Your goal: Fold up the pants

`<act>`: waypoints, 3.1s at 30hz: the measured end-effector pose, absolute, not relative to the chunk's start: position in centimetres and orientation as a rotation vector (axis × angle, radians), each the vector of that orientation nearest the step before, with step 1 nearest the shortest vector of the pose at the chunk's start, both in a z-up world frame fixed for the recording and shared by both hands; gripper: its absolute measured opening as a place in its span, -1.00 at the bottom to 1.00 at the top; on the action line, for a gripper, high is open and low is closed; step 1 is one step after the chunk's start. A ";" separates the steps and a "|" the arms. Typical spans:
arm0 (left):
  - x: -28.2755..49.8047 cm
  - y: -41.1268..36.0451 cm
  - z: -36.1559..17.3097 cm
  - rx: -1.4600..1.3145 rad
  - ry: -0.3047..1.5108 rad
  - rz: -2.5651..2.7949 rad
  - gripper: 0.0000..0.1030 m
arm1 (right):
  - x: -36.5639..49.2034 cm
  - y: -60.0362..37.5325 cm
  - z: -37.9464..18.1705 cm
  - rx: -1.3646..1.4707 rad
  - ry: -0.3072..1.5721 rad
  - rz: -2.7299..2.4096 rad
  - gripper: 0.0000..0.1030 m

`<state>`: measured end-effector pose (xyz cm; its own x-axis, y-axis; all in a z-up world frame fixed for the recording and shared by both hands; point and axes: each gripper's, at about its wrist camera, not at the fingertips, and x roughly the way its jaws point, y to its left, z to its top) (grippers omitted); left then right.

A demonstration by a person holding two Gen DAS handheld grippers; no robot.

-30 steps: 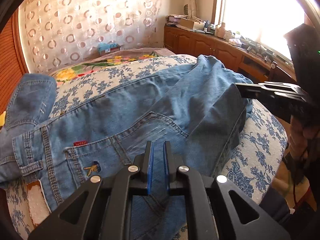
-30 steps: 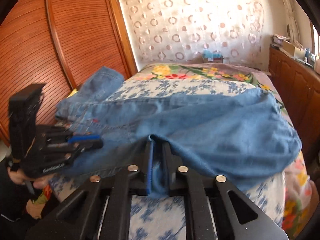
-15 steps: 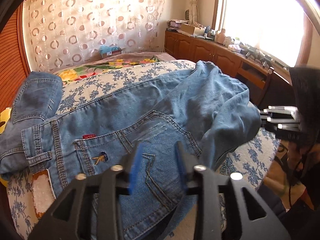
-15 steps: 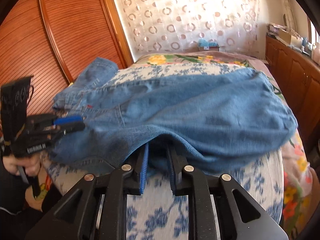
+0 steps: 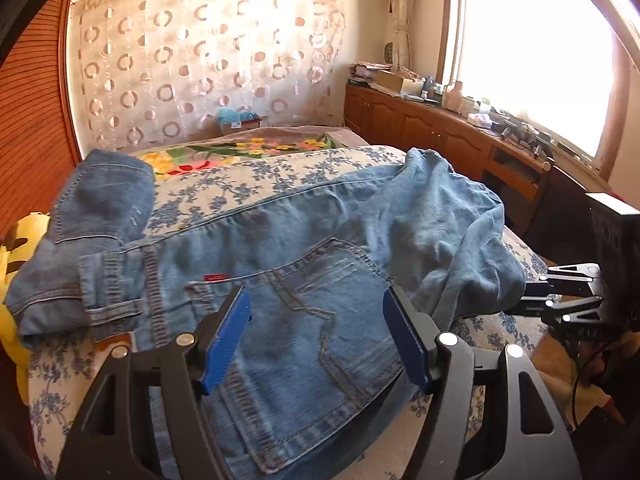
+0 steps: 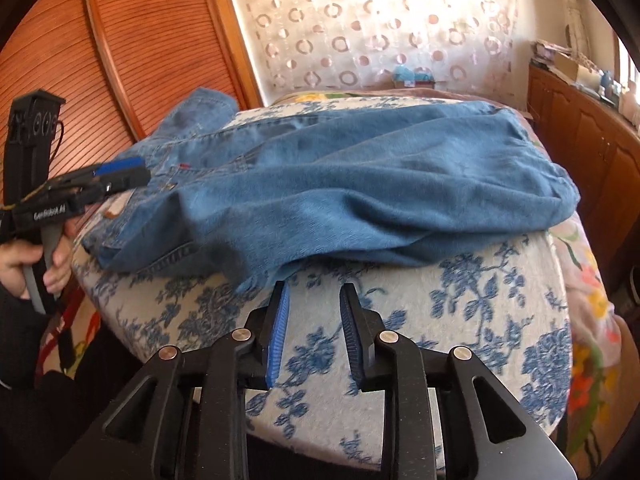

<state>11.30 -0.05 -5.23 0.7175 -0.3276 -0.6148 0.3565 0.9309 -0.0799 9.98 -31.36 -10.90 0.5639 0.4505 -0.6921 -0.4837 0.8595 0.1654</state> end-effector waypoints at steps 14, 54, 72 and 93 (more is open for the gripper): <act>8.6 7.5 -6.7 -0.004 0.683 -0.222 0.33 | 10.7 -26.6 -11.1 -0.104 0.773 0.639 -0.27; 3.9 12.5 -11.3 -0.164 0.737 -0.264 -0.70 | 9.8 -28.6 -6.8 -0.091 0.706 0.616 -0.84; 7.9 11.4 6.8 -0.006 0.411 -0.238 -0.78 | 9.4 -31.2 7.1 -0.138 0.465 0.594 -0.85; 22.1 4.5 19.5 0.173 0.291 -0.207 -0.78 | 16.9 -34.8 19.2 -0.172 0.346 0.456 -0.86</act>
<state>22.09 4.51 19.49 0.9372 -0.1768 -0.3007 0.2265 0.9640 0.1391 16.90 -34.76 19.20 0.8411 0.4001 -0.3640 -0.4580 0.8848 -0.0857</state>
